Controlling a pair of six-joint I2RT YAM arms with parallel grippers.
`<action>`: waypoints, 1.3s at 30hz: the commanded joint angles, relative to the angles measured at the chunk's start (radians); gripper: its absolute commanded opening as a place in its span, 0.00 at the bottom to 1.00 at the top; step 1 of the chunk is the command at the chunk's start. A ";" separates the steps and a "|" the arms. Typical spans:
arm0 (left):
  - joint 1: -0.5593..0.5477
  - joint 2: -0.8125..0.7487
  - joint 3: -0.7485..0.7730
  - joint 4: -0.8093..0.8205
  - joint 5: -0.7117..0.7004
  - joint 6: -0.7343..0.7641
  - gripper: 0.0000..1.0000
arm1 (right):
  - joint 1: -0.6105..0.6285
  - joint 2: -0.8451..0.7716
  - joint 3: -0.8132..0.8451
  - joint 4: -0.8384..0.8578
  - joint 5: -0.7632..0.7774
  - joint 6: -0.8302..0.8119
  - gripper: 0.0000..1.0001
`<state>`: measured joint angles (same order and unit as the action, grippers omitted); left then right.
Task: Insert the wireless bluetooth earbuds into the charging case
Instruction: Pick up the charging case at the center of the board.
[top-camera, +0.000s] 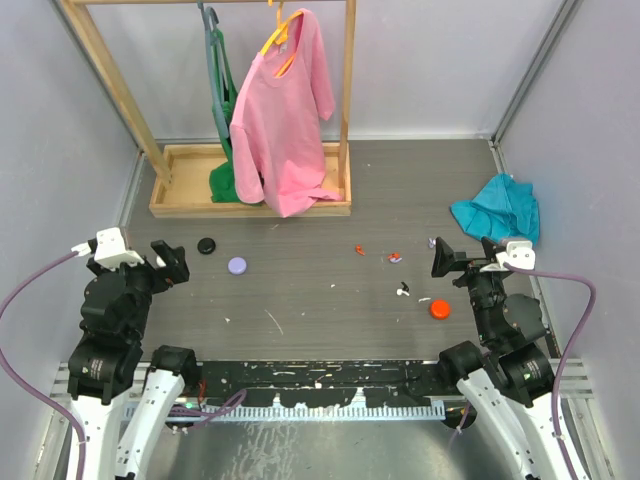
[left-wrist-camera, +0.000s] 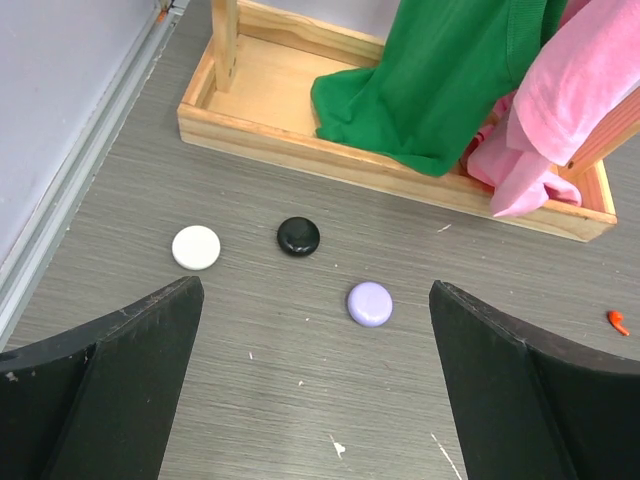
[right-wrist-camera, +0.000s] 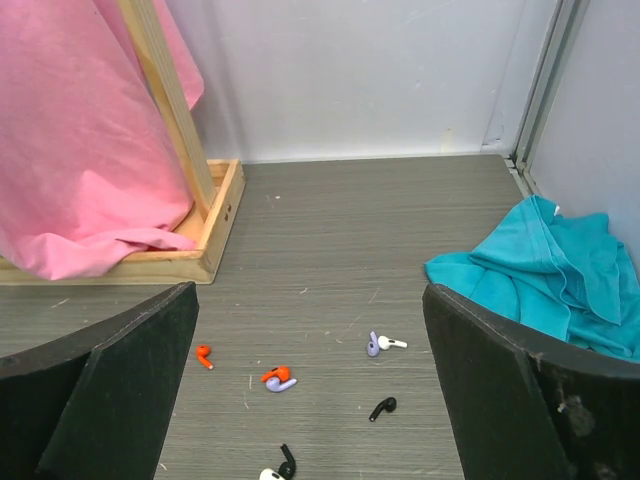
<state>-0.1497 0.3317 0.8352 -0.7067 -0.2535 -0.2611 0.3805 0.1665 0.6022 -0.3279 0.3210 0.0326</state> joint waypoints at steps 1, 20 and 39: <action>-0.004 -0.001 0.004 0.062 0.018 0.003 0.98 | 0.005 0.013 0.039 0.030 0.019 0.004 1.00; -0.031 -0.012 0.011 0.038 0.084 -0.022 0.98 | 0.006 0.137 0.136 -0.083 0.046 0.115 1.00; -0.103 0.022 -0.011 0.047 0.123 -0.015 0.98 | 0.003 0.589 0.179 -0.542 0.118 0.762 1.00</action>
<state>-0.2352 0.3542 0.8238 -0.7055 -0.1238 -0.2977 0.3805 0.6964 0.7925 -0.7464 0.3584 0.6029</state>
